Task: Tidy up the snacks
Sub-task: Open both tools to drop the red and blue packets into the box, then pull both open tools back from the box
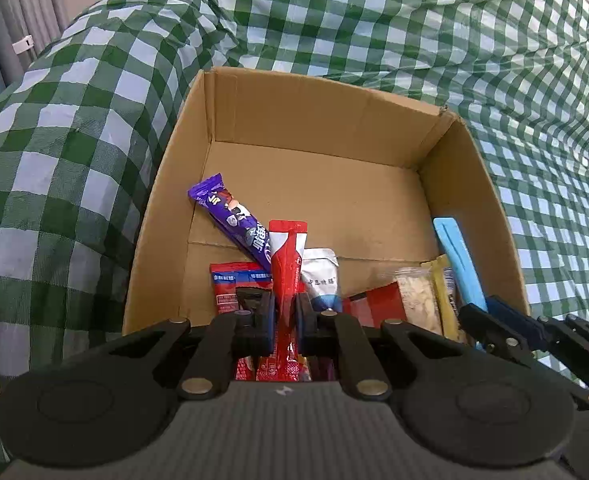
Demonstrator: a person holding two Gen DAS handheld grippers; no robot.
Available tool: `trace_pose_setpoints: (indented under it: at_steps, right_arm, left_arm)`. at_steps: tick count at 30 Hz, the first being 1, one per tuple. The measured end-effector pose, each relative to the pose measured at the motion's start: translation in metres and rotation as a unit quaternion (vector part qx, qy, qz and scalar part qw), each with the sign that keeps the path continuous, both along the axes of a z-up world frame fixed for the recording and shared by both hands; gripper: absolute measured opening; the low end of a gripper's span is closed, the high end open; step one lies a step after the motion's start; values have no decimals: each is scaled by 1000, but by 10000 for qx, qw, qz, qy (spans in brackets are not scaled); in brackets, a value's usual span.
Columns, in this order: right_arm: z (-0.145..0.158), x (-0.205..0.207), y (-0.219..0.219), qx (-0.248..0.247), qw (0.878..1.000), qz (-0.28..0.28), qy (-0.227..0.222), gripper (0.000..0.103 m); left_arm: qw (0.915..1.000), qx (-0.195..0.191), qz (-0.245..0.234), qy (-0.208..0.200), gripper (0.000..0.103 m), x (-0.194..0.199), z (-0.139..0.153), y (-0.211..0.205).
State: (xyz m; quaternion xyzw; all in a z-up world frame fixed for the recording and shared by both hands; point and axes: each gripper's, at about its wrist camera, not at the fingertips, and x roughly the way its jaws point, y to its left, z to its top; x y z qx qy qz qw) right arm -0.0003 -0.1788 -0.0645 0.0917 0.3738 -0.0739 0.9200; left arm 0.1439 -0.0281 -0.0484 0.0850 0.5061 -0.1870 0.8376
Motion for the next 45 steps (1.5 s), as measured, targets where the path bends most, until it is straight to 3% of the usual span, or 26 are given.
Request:
trace_pose_setpoints:
  at_steps: [3,4,5,6,7,8,9,13,23,28,32,36,41,45]
  right_arm:
    - [-2,5,-2,-14,10000,-41,8,22]
    - [-2,6,-3,-18,10000,-51,-6,22]
    - [-1,8,-5,-20,10000,-52,-27,29]
    - [1,11,-6,-16,10000,-56,-31,51]
    - [3,12,-7,-15,9999,-92,-64,63]
    - [6,12,-8,-21,9998,-140,-122,83]
    - [9,10,-8,-44,9997,-166,-162,89]
    - [16,-1,-5,-78,9998,-155,-100,97]
    - [42,-80,33,-48,9997,-145,-168,102]
    - [56,-115,51,-175,9989,-326,-281,102]
    - [61,-137,60,-287,9982,-464,-263,102]
    - [65,-156,68,-358,9975,-512,-327,102]
    - [71,-177,74,-469,9966,-499,-454,102]
    - [79,-191,76,-546,9954,-490,-612,102]
  left_arm:
    - [9999,108,34,-67,18,5,-4,-2]
    - [9999,132,50,-72,38,7,-5,-3]
    - [9999,119,40,-50,56,9,-4,-3]
    - [9999,94,42,-68,93,9,-3,-2]
    - [9998,76,83,-161,102,7,0,-1]
    - [9993,58,150,-347,103,2,5,2]
    - [9988,86,162,-449,103,-2,8,3]
    - [9986,313,76,-411,103,-21,10,12]
    - [9947,643,11,-797,103,-113,33,51]
    - [9947,482,124,-899,103,-150,48,71]
    - [9945,497,252,-889,103,-169,59,79]
    - [9897,453,577,-1233,103,-189,69,87]
    - [9929,272,682,-933,103,-203,70,99]
    - [9895,443,857,-1080,103,-219,71,102]
